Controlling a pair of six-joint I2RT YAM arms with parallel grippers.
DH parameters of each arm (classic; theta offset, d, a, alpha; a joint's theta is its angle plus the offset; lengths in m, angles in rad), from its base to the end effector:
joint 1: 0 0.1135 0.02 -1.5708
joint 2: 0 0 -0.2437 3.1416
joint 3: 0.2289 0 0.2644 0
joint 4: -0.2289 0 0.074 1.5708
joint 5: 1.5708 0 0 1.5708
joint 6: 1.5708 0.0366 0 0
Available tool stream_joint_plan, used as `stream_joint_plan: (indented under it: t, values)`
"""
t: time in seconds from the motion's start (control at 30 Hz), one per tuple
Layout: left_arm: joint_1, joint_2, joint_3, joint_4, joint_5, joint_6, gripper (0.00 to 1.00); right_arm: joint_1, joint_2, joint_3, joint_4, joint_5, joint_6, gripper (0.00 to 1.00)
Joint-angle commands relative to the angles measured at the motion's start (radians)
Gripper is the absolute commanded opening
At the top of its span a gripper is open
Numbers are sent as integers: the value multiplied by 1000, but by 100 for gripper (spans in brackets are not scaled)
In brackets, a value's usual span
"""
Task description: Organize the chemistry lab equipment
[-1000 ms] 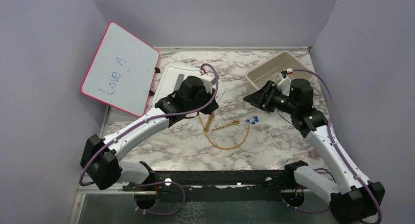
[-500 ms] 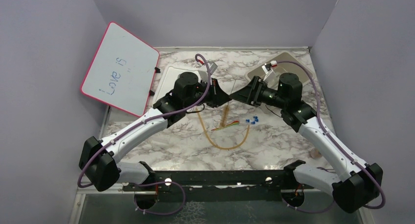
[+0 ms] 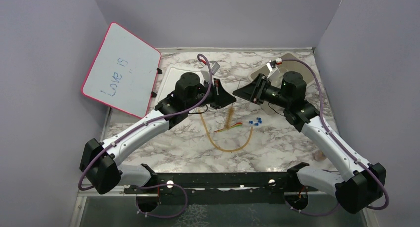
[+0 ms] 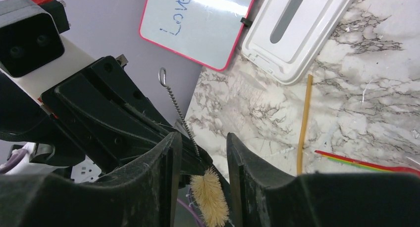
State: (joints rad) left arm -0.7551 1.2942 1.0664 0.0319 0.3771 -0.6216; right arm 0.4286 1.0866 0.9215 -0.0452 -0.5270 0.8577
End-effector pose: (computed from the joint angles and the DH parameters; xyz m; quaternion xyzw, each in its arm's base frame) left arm 0.2266 -0.2317 0.3272 0.1693 0.7495 -0.5079 0.3894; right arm 0.2413 0.1305 0.3240 -0.0003 0.7683 0.5262 0.3645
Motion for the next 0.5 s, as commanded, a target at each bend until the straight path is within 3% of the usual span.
stream_joint_plan:
  t: [0.0, 0.17, 0.27, 0.33, 0.47]
  values:
    - [-4, -34, 7, 49, 40, -11, 0, 4, -7, 10, 64, 14, -8, 41]
    - [-4, -52, -22, 85, 43, -18, 0, 4, 20, 17, 72, -7, -7, 27]
    - [-4, -61, -28, 81, 26, -16, 0, 4, 20, 22, 79, -5, -8, 9]
    - [-5, -67, -31, 73, 9, -15, 10, 4, 18, 29, 72, 19, -8, 1]
    - [-4, -101, -31, 49, -32, 20, 39, 4, 27, 76, -2, 112, -25, 1]
